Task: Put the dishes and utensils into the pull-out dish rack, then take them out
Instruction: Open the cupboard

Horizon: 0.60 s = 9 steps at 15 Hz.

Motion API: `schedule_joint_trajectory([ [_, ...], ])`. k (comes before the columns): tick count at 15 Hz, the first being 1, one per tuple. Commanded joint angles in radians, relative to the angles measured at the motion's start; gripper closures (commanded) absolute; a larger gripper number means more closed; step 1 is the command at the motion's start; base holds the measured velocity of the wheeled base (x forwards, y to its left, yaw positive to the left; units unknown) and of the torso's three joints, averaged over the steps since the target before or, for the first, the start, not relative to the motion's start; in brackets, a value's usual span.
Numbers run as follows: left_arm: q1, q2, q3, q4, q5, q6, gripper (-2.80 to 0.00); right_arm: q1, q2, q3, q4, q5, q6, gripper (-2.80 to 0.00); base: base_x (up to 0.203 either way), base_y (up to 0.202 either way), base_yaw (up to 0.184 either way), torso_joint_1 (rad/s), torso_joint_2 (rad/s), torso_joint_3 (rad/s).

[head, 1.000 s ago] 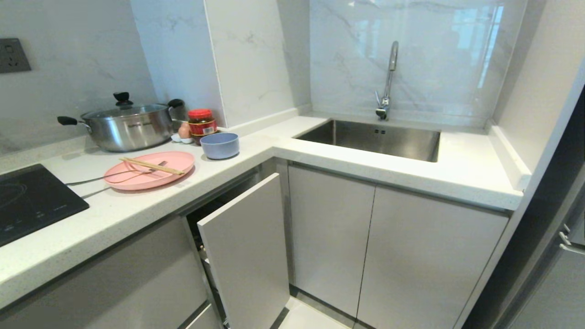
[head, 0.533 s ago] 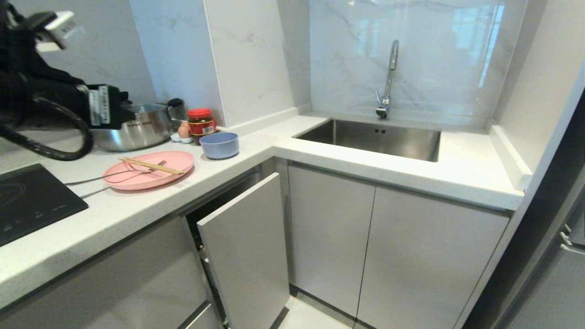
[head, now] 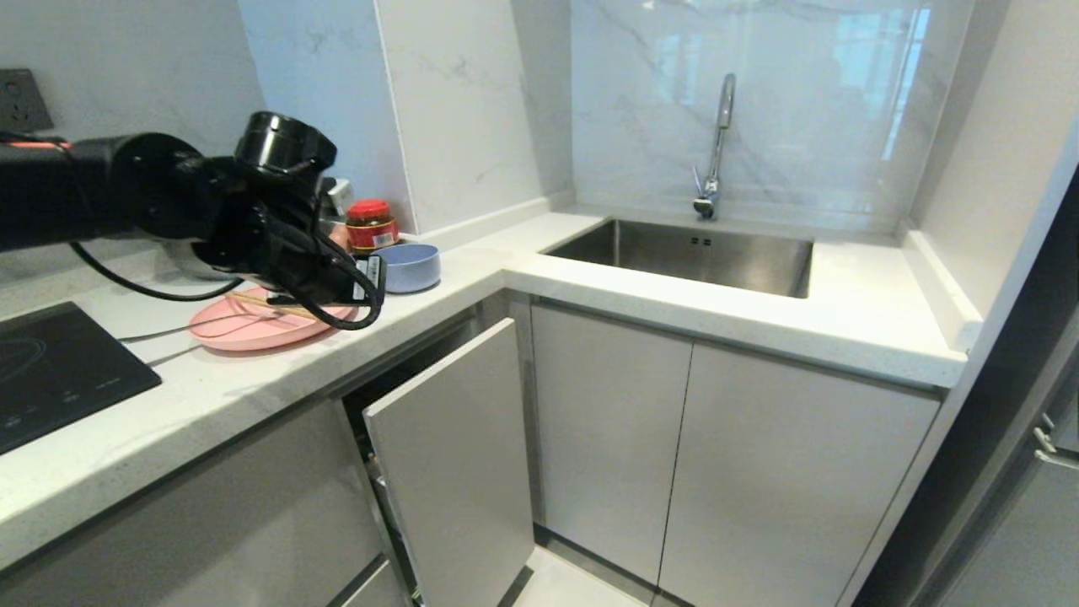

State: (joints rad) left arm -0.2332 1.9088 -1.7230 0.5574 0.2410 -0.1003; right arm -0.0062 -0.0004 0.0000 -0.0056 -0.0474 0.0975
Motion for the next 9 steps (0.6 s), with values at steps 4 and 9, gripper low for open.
schedule_joint_trajectory([
  [4,-0.031,0.206,-0.033,0.006,0.024,-0.024,0.0,0.0,-0.003,0.0,-0.001,0.0,0.001,0.0,0.0,0.0,0.0,0.0,0.0,0.0],
  [9,-0.037,0.274,-0.05,0.004,0.039,-0.027,0.0,0.0,-0.003,0.0,-0.001,0.0,0.001,0.0,0.0,0.0,0.0,0.0,0.0,0.0],
])
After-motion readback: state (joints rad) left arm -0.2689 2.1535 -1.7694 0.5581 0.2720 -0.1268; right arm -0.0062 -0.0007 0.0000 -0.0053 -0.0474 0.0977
